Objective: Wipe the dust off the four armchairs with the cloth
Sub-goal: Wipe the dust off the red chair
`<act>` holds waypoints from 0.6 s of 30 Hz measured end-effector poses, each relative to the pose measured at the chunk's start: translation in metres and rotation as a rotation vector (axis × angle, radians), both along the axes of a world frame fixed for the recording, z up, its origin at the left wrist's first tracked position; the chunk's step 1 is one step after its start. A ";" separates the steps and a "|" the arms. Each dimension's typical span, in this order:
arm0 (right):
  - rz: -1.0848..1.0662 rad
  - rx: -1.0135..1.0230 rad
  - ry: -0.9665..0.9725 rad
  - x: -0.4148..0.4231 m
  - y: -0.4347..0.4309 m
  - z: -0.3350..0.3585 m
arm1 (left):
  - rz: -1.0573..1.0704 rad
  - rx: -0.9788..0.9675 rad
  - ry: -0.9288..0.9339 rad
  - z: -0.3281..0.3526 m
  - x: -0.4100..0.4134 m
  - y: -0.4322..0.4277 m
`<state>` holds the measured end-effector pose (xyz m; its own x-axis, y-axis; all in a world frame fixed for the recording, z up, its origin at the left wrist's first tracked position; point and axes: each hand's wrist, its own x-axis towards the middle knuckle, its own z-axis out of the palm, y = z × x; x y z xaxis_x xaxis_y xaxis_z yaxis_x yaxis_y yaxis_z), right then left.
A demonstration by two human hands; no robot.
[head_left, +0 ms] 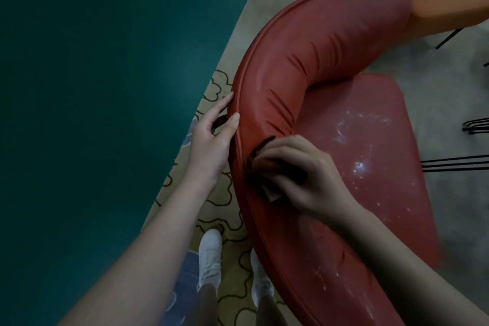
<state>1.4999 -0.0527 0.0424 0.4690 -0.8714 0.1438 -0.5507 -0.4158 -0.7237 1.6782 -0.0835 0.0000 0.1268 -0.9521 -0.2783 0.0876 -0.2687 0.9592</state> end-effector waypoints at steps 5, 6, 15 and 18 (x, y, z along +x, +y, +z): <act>-0.152 -0.079 -0.030 0.018 -0.026 -0.008 | 0.022 0.005 -0.049 0.004 -0.004 0.002; -0.140 -0.084 -0.024 0.018 -0.022 -0.010 | 0.021 0.003 -0.074 0.004 -0.005 0.003; -0.080 0.018 -0.123 -0.028 0.017 -0.023 | 0.071 -0.016 -0.314 0.009 -0.023 0.026; -0.245 0.029 -0.149 -0.024 0.014 -0.030 | 0.126 -0.011 -0.425 0.014 -0.039 0.037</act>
